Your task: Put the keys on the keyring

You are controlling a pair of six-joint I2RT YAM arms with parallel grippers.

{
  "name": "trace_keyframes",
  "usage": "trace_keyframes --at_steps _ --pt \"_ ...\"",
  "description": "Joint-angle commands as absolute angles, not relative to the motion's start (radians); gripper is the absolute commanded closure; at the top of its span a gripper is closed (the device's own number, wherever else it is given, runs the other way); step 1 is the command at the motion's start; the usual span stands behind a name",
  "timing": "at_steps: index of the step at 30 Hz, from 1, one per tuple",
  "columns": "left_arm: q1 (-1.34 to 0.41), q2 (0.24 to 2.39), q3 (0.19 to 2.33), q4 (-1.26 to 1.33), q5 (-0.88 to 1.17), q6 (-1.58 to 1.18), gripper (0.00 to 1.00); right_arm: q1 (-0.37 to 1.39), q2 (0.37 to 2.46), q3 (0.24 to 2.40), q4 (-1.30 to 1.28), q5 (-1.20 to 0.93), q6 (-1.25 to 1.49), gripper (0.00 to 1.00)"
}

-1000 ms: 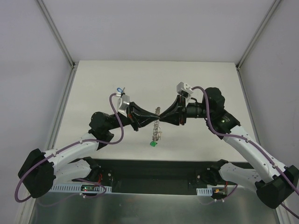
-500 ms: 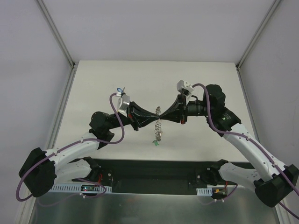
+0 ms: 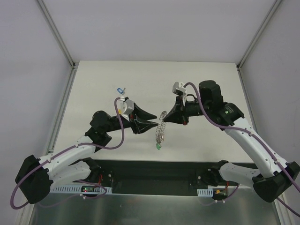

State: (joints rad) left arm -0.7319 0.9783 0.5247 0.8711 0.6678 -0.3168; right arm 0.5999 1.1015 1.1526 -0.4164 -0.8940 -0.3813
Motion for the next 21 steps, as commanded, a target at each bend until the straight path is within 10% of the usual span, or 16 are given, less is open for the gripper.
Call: trace_keyframes --at_steps 1,13,21 --pt "-0.732 0.914 0.535 0.729 0.632 -0.187 0.61 0.606 1.129 1.253 -0.644 -0.778 -0.535 0.99" --pt "-0.733 0.946 0.569 0.65 0.767 -0.106 0.5 0.715 1.196 1.376 -0.962 -0.627 -0.683 0.99" --pt "-0.744 1.072 0.672 0.649 0.929 -0.101 0.61 0.776 1.218 1.414 -1.008 -0.594 -0.687 0.99"
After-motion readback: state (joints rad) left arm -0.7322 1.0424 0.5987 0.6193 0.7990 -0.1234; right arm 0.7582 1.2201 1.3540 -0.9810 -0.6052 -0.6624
